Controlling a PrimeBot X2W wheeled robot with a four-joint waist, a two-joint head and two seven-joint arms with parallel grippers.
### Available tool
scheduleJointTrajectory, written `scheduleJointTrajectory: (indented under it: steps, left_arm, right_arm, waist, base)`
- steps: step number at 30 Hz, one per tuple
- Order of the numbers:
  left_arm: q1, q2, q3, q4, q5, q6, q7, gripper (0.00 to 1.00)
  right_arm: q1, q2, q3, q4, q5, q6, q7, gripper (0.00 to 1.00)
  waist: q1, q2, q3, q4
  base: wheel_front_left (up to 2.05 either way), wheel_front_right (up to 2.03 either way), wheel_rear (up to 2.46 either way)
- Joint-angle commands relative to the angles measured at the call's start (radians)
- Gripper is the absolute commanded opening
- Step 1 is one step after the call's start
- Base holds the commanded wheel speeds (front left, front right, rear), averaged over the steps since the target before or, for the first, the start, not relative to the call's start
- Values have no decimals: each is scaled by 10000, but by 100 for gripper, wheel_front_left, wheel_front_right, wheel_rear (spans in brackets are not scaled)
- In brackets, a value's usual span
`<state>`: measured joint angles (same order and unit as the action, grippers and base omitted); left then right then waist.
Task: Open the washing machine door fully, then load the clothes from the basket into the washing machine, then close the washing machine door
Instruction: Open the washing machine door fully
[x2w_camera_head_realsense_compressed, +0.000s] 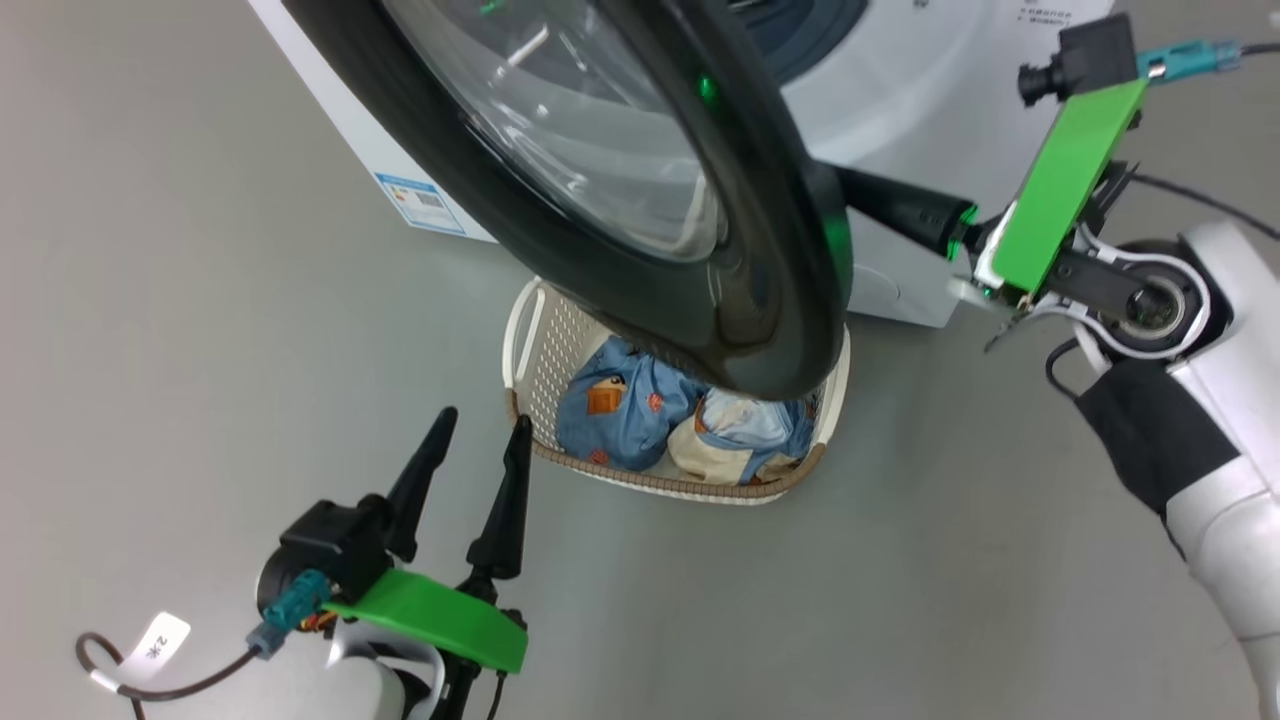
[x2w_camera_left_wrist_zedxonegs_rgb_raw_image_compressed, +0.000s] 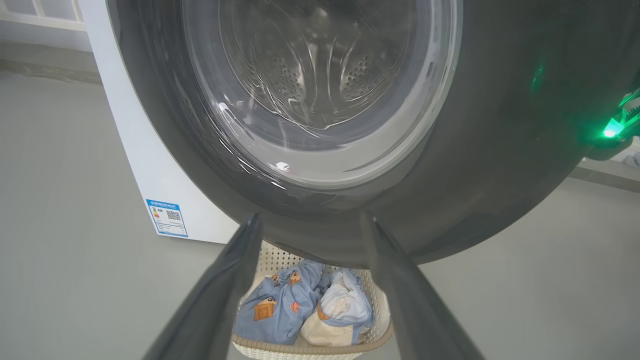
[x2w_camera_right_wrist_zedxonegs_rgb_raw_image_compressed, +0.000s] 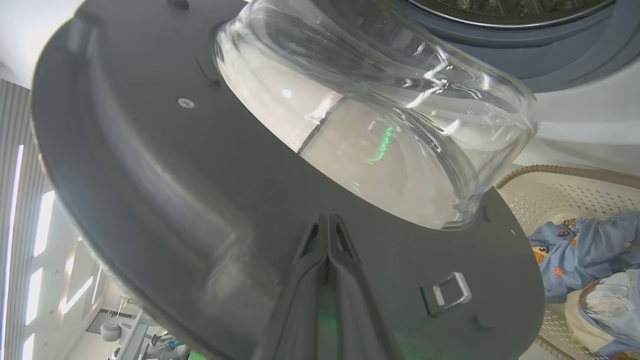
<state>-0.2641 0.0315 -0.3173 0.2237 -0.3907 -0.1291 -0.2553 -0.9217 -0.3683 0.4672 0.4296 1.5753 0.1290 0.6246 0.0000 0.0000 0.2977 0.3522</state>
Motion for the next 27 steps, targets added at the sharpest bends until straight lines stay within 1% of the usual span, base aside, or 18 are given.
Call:
scheduleJointTrajectory:
  steps: [1,9,15,27]
  left_arm:
    - [93,187,356,-175,125,-16,-65,100]
    - [359,187,436,-148,207,-16,-65,100]
    - [456,187,412,-140,233,-16,-65,100]
    - [423,187,350,-84,246,-16,-65,100]
  right_arm:
    - [286,241,128,-419,74,17,68,0]
    - [996,504,372,-983,115,17,172,0]
    - [1407,826,654,-1321,77,17,241,0]
    - [1851,1456,1151,-1477,57,17,427,0]
  waist:
    - [0,0,-172,50]
    - [0,0,-580,214]
    - [0,0,-785,373]
    - [0,0,-1039,714]
  base:
    - [0,0,0]
    - [0,0,0]
    - [0,0,0]
    - [0,0,0]
